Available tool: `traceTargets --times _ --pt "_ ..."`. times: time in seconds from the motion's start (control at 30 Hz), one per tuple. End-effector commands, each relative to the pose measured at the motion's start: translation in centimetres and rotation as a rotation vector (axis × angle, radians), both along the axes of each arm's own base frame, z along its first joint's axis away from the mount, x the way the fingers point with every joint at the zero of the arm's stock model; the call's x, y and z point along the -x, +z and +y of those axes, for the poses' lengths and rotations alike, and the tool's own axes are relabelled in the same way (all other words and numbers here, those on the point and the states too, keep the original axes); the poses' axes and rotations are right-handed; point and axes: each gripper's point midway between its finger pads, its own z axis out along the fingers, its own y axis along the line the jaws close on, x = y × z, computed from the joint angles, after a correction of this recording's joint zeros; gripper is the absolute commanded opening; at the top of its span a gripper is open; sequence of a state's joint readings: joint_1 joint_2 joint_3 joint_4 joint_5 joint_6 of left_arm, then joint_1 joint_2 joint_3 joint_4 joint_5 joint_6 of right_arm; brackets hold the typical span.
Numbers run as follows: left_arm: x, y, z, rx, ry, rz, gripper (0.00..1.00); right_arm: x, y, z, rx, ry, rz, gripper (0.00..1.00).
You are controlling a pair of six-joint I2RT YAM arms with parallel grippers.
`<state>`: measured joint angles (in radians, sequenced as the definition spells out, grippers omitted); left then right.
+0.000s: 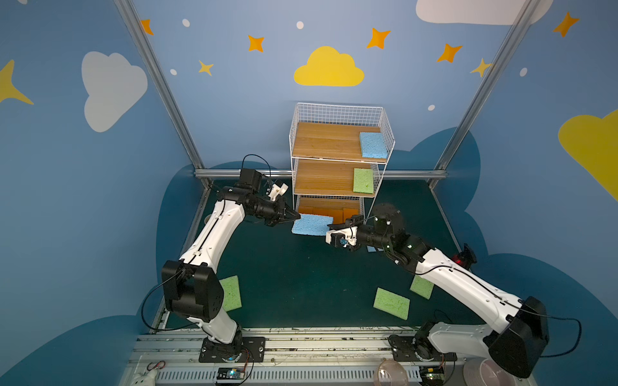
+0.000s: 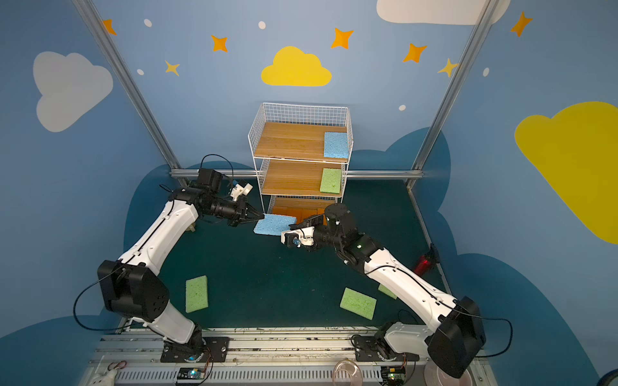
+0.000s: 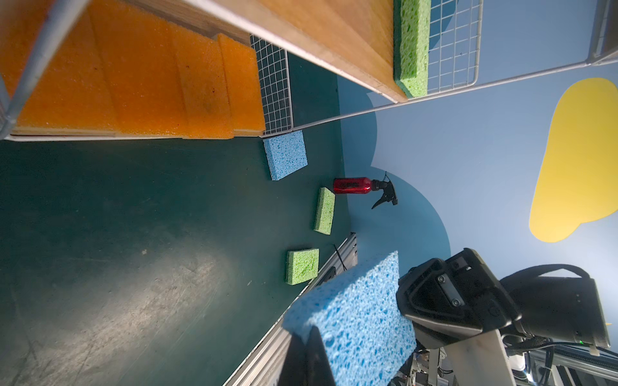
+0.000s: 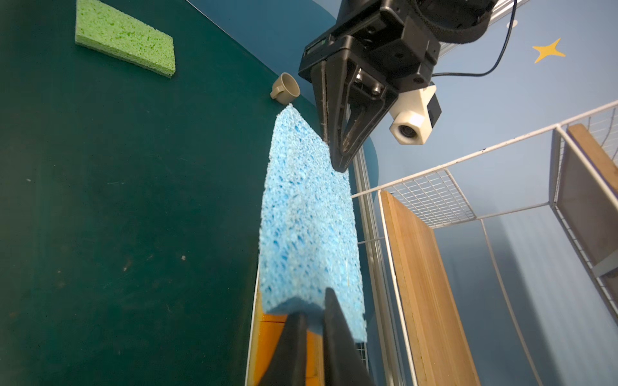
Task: Place and organize the cleaning sponges onto the shelf
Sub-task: 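Carry the blue sponge toward the right gripper while it closes on it, then lift the blue sponge with the right gripper to the top board while left withdraws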
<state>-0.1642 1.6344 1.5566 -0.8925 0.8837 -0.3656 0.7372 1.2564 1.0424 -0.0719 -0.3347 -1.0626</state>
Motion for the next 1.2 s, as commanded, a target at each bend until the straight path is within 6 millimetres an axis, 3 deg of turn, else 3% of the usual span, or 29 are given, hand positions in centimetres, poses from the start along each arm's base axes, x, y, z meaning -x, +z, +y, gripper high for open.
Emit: traceTargets --times 0.0,0.1,0.17,0.33,0.53,0.73,0.87,1.17 --pt "0.1 0.3 -0.2 -0.003 -0.006 -0.006 0.23 0.3 1.2 0.1 -0.029 -0.005 0.002 0.06" --pt "-0.1 0.9 0.1 -0.013 0.019 -0.061 0.81 0.4 2.0 0.0 -0.051 -0.027 0.012 0.00" --pt "-0.1 1.3 0.6 -0.040 0.044 -0.113 0.99 0.7 2.9 -0.3 -0.076 -0.049 0.034 0.00" --pt "-0.5 0.3 4.3 -0.226 0.221 -0.176 0.99 1.6 5.3 -1.2 -0.156 -0.119 0.105 0.00" --pt "1.6 0.8 7.2 -0.277 0.400 -0.289 1.00 0.0 9.8 -3.6 -0.253 -0.393 0.156 0.00" --pt "4.8 -0.9 7.2 -0.273 0.430 -0.304 1.00 -1.1 15.3 -4.4 -0.320 -0.547 0.018 0.00" --pt "6.9 -2.5 7.0 -0.298 0.433 -0.326 0.99 -3.1 19.3 -5.0 -0.352 -0.692 -0.076 0.00" --pt "9.4 -5.3 6.4 -0.326 0.428 -0.364 0.99 -8.8 23.9 -4.4 -0.311 -0.991 -0.283 0.00"
